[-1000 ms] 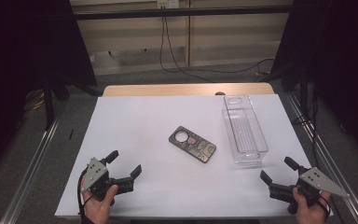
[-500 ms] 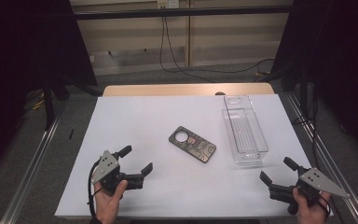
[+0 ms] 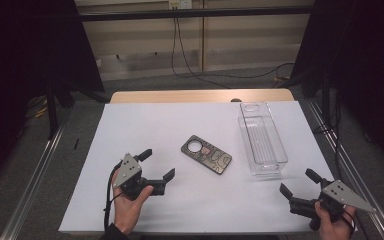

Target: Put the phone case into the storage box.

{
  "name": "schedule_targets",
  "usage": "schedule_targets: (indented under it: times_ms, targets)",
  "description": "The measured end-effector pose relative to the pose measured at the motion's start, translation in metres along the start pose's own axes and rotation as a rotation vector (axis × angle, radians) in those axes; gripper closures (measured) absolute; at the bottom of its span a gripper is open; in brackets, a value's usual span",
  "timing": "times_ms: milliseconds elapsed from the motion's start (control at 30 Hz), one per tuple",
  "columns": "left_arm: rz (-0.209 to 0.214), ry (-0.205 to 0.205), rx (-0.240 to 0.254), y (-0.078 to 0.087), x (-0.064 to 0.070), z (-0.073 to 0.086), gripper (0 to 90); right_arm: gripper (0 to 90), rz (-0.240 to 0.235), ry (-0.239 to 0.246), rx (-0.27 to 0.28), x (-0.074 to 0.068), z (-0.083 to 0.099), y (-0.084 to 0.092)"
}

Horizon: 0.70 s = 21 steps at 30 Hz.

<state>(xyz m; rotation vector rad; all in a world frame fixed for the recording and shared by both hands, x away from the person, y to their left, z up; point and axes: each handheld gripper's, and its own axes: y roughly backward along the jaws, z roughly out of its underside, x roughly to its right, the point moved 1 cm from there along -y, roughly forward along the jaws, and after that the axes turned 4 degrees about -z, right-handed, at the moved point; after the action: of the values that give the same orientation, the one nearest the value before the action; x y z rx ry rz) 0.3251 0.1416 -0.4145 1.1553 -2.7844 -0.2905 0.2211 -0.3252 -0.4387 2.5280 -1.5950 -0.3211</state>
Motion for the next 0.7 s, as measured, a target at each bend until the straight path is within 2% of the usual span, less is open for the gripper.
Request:
schedule_targets:
  times_ms: [133, 233, 333, 367, 533, 633, 700]
  targets:
    - [0.000, -0.001, 0.001, -0.007, 0.000, -0.002, 2.1, 0.0, -0.001, 0.002, 0.001, 0.000, 0.000, 0.000]
    - [-0.023, -0.005, -0.001, -0.011, 0.000, -0.004, 3.1, 0.0, -0.006, 0.006, -0.001, -0.001, 0.000, 0.000]
    - [-0.010, 0.023, 0.013, -0.015, 0.000, -0.006, 3.2, 0.0, -0.005, -0.004, 0.005, -0.001, 0.000, 0.000]
    - [-0.007, 0.015, 0.017, -0.016, 0.000, -0.008, 3.2, 0.0, -0.004, -0.003, 0.005, -0.001, 0.000, 0.000]
    - [-0.004, 0.029, 0.040, -0.025, 0.004, -0.014, 3.7, 0.0, -0.003, -0.002, 0.003, -0.001, 0.000, 0.000]
    - [0.001, 0.007, 0.049, -0.031, 0.009, -0.020, 5.3, 0.0, -0.005, 0.001, 0.003, -0.001, 0.000, 0.000]
    - [0.010, 0.013, 0.052, -0.035, 0.011, -0.023, 5.3, 0.0, -0.007, -0.002, 0.006, -0.001, 0.000, 0.000]
